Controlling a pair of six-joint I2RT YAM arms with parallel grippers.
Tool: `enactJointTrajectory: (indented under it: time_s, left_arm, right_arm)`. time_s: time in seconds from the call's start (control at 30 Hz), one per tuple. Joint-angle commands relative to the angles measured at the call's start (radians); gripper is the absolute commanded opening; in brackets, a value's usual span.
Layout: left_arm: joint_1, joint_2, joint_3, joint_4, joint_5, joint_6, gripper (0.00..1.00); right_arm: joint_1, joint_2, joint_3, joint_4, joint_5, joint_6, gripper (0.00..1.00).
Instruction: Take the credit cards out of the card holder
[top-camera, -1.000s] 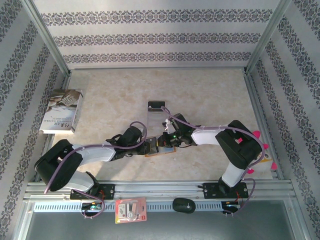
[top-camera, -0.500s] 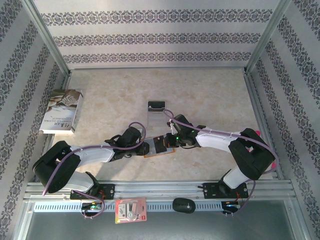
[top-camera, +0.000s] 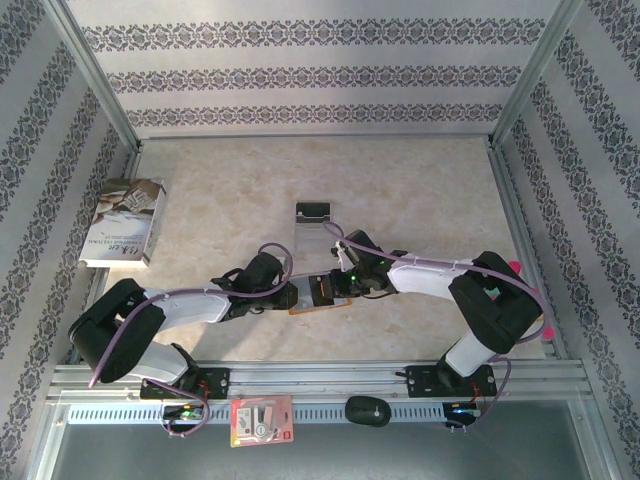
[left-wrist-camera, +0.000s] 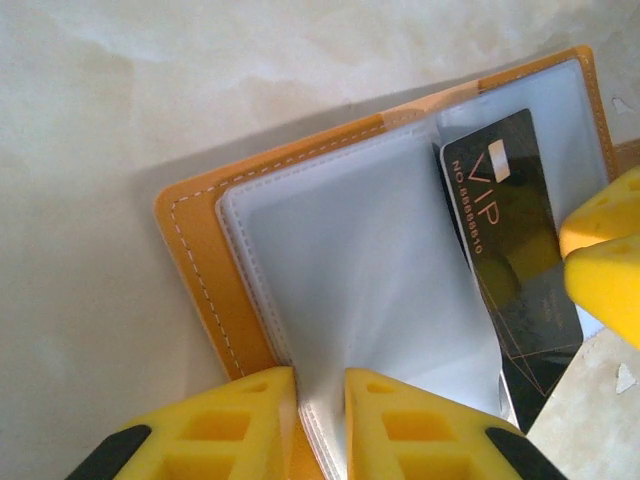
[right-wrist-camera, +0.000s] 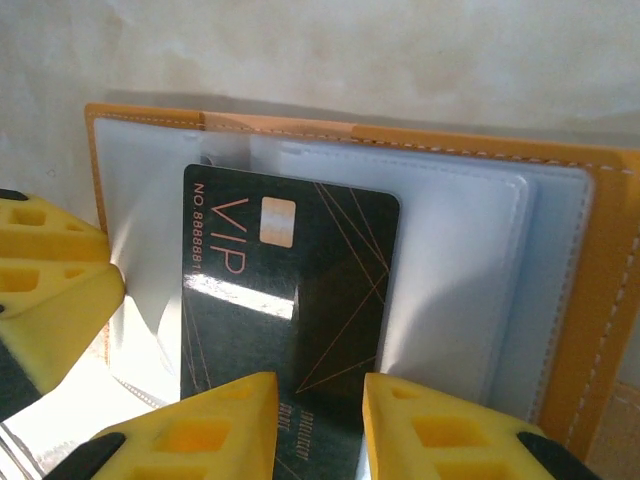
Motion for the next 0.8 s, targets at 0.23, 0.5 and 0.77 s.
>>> enactJointTrajectory:
  time_s: [0.23,0.5,0.77]
  left_arm:
    - [0.015,0.058,-0.028,-0.098,0.010,0.004,0.20]
    - [0.021,0.038,-0.027,-0.111,0.013,0.008,0.20]
    - [0.021,-0.125,0.035,-0.260,-0.054,0.076,0.24]
  right_arm:
    - [-0.010,0.011,0.016,-0.033,0.031,-0.017,0.40]
    - [0.001,-0.034,0.014,-0.068,0.087,-0.034,0.40]
    - [0.010,-0.025,0.022,-0.067,0.080,-0.046,0.40]
